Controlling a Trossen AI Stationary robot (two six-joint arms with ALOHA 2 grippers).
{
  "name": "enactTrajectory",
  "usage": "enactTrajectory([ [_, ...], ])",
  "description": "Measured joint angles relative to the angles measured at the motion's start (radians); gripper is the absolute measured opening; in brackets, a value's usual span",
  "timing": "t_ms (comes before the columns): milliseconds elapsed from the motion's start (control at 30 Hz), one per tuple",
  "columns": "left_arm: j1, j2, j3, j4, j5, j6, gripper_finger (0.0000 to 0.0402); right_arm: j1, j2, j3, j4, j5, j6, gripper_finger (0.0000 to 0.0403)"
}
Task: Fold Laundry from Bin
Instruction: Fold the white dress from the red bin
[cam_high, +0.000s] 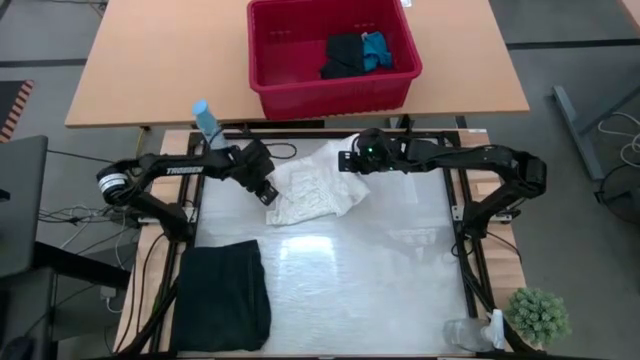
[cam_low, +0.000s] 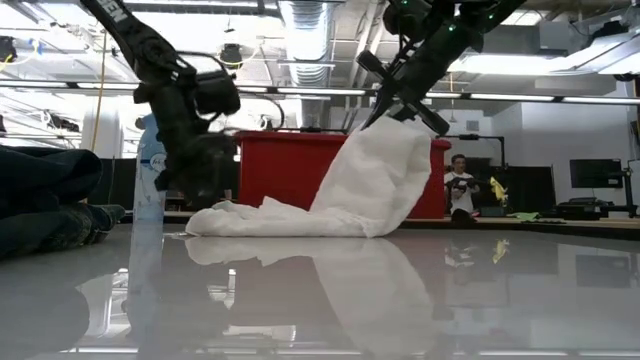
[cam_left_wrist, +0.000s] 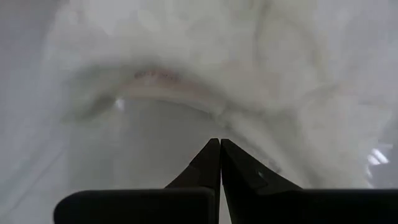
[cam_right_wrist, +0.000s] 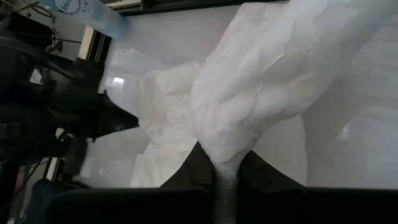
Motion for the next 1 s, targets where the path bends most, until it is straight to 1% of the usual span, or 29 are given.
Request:
enactTrajectory([
  [67,-0.001,0.028,-0.005,-0.003,-0.003,0.005,0.0,0.0,0.006,0.0,0.002,0.0,0.0,0.0047],
  [133,-0.007,0.052,-0.005,0.029,0.001,0.007,0.0,0.0,0.019,0.001,0.004,0.0,0.0,0.0047],
  [267,-0.03,0.106,-0.003,0.087,0.046,-0.002,0.0,0.0,0.053,0.001,0.014,0.0,0.002,0.0047],
  [367,-0.057,0.131,-0.001,0.11,0.059,-0.019,0.0,0.0,0.066,0.001,0.04,0.0,0.004,0.0047],
  [600,-0.108,0.144,-0.002,0.189,0.045,-0.044,0.0,-0.001,0.069,0.002,0.054,0.0,0.0,0.0047],
  [833,-0.157,0.148,-0.003,0.368,0.081,-0.121,0.0,-0.002,0.07,0.002,0.052,0.0,-0.001,0.0047],
  [1000,-0.204,0.148,-0.003,0.392,0.061,-0.131,0.0,-0.001,0.07,0.001,0.097,0.0,0.0,0.0047],
])
